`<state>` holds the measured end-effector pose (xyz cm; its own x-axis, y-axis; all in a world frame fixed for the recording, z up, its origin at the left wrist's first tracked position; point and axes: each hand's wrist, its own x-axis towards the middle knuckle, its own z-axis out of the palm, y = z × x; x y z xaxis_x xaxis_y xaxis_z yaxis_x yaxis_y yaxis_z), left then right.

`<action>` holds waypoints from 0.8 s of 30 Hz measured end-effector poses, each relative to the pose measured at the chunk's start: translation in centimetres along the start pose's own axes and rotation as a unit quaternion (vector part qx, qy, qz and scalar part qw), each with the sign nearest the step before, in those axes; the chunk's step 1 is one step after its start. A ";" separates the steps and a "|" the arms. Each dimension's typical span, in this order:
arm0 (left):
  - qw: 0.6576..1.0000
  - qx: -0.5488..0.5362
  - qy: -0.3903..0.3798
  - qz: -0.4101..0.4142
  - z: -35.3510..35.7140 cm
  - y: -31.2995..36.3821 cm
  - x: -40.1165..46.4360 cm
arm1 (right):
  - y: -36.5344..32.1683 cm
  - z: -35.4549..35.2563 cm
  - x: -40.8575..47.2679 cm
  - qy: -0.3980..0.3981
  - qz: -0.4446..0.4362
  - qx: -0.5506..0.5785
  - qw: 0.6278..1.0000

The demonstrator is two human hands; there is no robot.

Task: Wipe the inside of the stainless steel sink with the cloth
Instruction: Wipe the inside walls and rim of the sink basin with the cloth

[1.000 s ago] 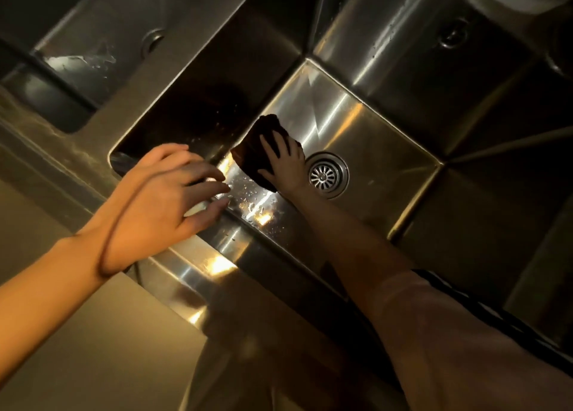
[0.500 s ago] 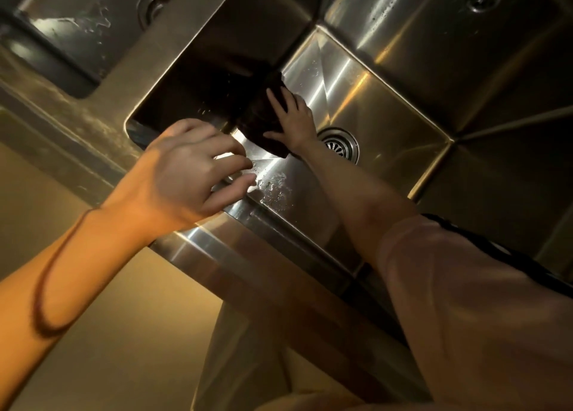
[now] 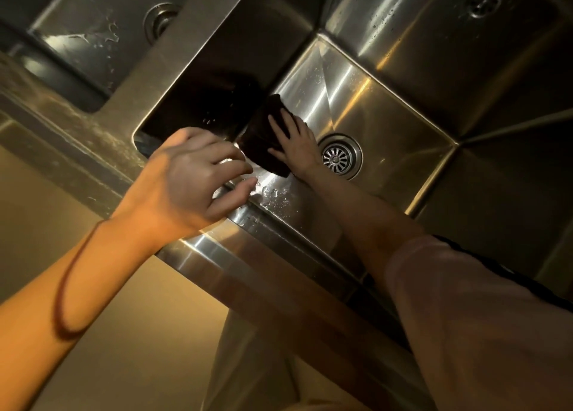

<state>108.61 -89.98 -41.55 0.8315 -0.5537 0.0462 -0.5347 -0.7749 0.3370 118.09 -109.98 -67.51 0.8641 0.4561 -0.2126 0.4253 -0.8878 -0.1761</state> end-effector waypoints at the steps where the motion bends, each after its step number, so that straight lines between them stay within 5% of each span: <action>1: 1.000 -0.002 0.005 -0.004 0.0 0.0 0.0 | -0.4 -0.2 0.4 0.001 0.024 0.008 1.000; 4: 0.999 -0.009 0.015 -0.028 -0.2 0.1 0.0 | -3.0 0.2 0.1 0.002 0.077 0.011 0.997; 12: 0.998 -0.017 0.030 -0.049 -0.4 0.5 0.3 | -2.0 0.6 -3.4 -0.043 -0.040 0.029 0.998; 17: 0.997 -0.004 0.032 -0.067 -0.2 0.3 0.1 | -1.6 0.1 -3.6 -0.021 -0.051 0.136 0.989; 21: 0.996 -0.011 0.028 -0.084 -0.4 0.2 0.1 | -4.0 0.1 -3.0 0.016 0.089 0.244 0.965; 24: 0.996 -0.005 0.032 -0.083 -0.3 0.3 0.1 | -5.4 0.8 -2.2 0.025 0.144 0.198 0.969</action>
<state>108.56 -90.16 -41.13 0.9162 -0.3976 0.0495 -0.3883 -0.8509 0.3538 113.64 -106.15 -66.83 0.9476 0.1806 -0.2634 0.0364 -0.8805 -0.4727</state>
